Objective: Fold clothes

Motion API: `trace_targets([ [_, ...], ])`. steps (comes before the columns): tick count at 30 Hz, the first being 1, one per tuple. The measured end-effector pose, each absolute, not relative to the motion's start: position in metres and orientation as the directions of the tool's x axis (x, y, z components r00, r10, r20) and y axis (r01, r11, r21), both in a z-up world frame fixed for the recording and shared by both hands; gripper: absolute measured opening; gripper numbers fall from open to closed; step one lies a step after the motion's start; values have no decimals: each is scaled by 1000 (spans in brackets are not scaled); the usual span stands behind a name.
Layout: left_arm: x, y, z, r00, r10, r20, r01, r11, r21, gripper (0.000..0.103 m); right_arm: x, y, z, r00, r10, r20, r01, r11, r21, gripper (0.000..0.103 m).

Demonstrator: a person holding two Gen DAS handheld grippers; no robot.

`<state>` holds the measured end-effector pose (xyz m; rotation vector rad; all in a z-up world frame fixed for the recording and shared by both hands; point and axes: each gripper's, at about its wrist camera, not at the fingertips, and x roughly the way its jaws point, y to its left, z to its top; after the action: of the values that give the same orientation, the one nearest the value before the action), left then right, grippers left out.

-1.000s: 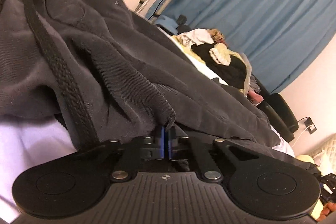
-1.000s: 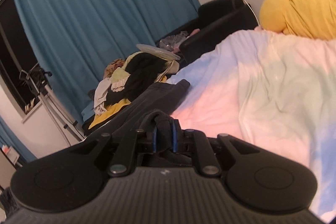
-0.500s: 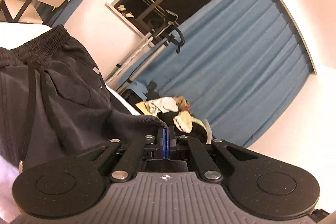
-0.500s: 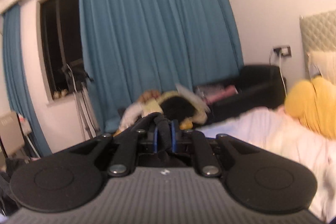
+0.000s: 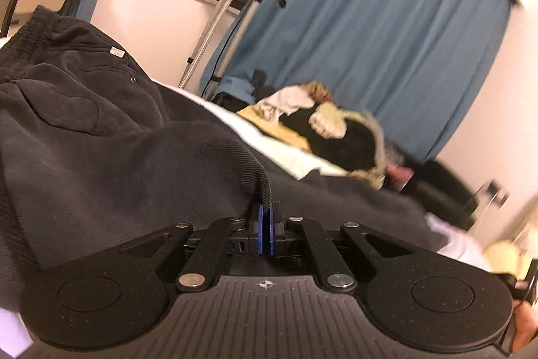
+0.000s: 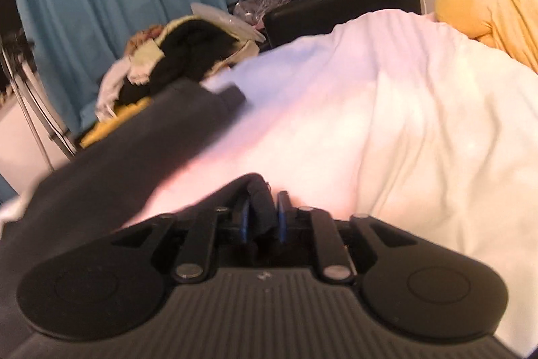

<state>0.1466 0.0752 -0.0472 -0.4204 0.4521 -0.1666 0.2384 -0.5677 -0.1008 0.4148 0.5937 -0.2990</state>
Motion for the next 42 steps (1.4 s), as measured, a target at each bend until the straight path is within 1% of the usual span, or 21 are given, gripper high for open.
trace_targets([
  [1, 150, 74, -50, 886, -243, -395, 64, 908, -415, 5, 240, -565, -106, 796, -159, -584, 378, 885, 274, 32],
  [2, 151, 73, -52, 884, -241, -400, 64, 911, -407, 8, 242, -563, -110, 804, -156, -574, 365, 891, 269, 34],
  [3, 151, 73, -54, 882, -246, -402, 65, 908, -413, 11, 243, -565, -111, 808, -141, -573, 348, 898, 269, 40],
  [4, 152, 74, -55, 879, -254, -405, 68, 905, -420, 19, 243, -566, -112, 811, -127, -572, 332, 904, 270, 44],
  [5, 153, 74, -55, 875, -263, -407, 74, 903, -422, 31, 241, -566, -110, 811, -118, -573, 325, 906, 273, 49],
  [6, 153, 73, -55, 871, -275, -407, 88, 902, -422, 39, 236, -566, -107, 816, -108, -568, 318, 904, 285, 63],
  [7, 152, 72, -54, 868, -290, -403, 106, 901, -420, 58, 230, -566, -103, 820, -98, -563, 312, 903, 297, 71],
  [8, 150, 70, -53, 867, -302, -396, 124, 901, -417, 74, 224, -566, -99, 826, -88, -557, 305, 900, 310, 72],
  [10, 141, 65, -48, 878, -296, -377, 139, 910, -390, 87, 207, -563, -86, 837, -73, -542, 300, 890, 343, 73],
  [11, 135, 62, -45, 882, -290, -372, 144, 917, -372, 89, 197, -558, -79, 840, -72, -538, 301, 886, 351, 73],
  [14, 117, 58, -38, 879, -292, -376, 159, 924, -347, 89, 171, -539, -57, 849, -52, -526, 297, 870, 394, 73],
  [18, 89, 61, -27, 882, -292, -369, 159, 923, -351, 89, 143, -497, -24, 871, 44, -490, 239, 833, 498, 73],
  [22, 57, 93, -17, 902, -228, -366, 56, 904, -423, 89, 126, -451, -9, 870, 206, -448, 169, 730, 662, 73],
  [25, 34, 132, -10, 911, -167, -378, -45, 870, -491, 89, 122, -424, -17, 838, 300, -456, 160, 664, 730, 73],
  [29, 12, 197, -5, 895, -63, -441, -238, 769, -593, 89, 120, -406, -42, 784, 356, -509, 230, 595, 770, 73],
  [31, 3, 229, -9, 874, -15, -485, -347, 681, -645, 89, 122, -404, -57, 753, 375, -540, 278, 563, 779, 73],
  [32, 4, 239, -14, 869, -5, -495, -377, 642, -668, 89, 122, -404, -62, 740, 378, -556, 296, 558, 775, 73],
  [38, 11, 295, -46, 832, 38, -553, -525, 375, -764, 88, 126, -412, -81, 726, 351, -592, 381, 511, 770, 73],
  [42, 42, 311, -79, 812, -9, -584, -561, 263, -785, 88, 133, -410, -89, 714, 353, -605, 389, 519, 761, 73],
])
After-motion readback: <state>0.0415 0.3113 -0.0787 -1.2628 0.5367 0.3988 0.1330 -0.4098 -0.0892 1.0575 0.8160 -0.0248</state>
